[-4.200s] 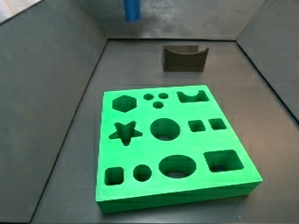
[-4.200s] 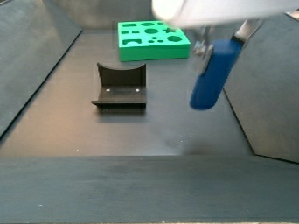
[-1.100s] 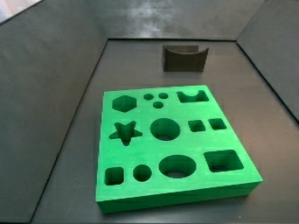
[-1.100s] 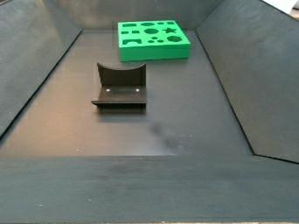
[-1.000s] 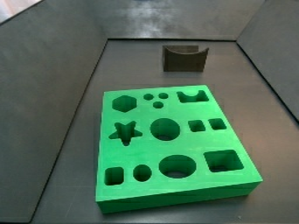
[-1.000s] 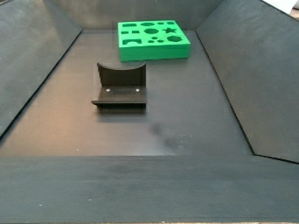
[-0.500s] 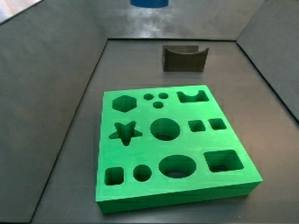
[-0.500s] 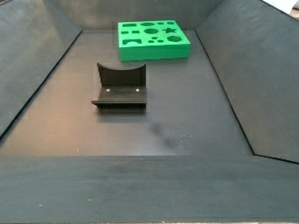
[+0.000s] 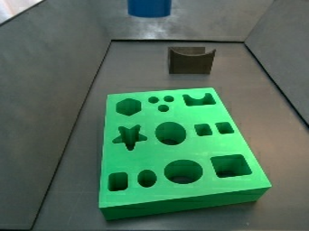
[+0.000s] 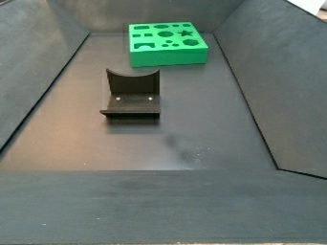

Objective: Pick up the oval object. Move up. Move to above the board. Insert the oval object.
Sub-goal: Insert the oval object.

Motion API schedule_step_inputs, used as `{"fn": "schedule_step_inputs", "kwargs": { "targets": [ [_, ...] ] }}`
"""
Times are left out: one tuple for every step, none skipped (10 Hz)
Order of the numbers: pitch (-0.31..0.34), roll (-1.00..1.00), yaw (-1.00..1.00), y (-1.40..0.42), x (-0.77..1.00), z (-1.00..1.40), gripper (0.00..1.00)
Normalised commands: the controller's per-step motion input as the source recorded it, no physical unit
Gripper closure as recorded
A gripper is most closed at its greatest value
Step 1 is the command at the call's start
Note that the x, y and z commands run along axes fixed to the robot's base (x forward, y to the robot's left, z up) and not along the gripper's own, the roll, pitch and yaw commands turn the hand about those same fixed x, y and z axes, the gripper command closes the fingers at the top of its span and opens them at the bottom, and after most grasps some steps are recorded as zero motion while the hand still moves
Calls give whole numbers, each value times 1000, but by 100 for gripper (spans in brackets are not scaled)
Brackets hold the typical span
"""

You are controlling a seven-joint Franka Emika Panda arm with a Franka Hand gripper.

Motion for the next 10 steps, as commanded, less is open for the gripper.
{"fn": "schedule_step_inputs", "kwargs": {
  "targets": [
    [0,126,114,-374,186,-137,100],
    [0,67,100,-329,180,-157,100],
    [0,69,103,-357,169,-163,100],
    [0,46,114,-334,180,-143,100],
    [0,71,114,-343,134,-140,100],
    [0,99,120,-337,111,-151,100],
    [0,154,94,-337,80,-194,100],
    [0,169,83,-326,94,-214,100],
    [0,181,80,-346,100,-229,100],
    [0,191,83,-357,94,-251,100]
  ]
}}
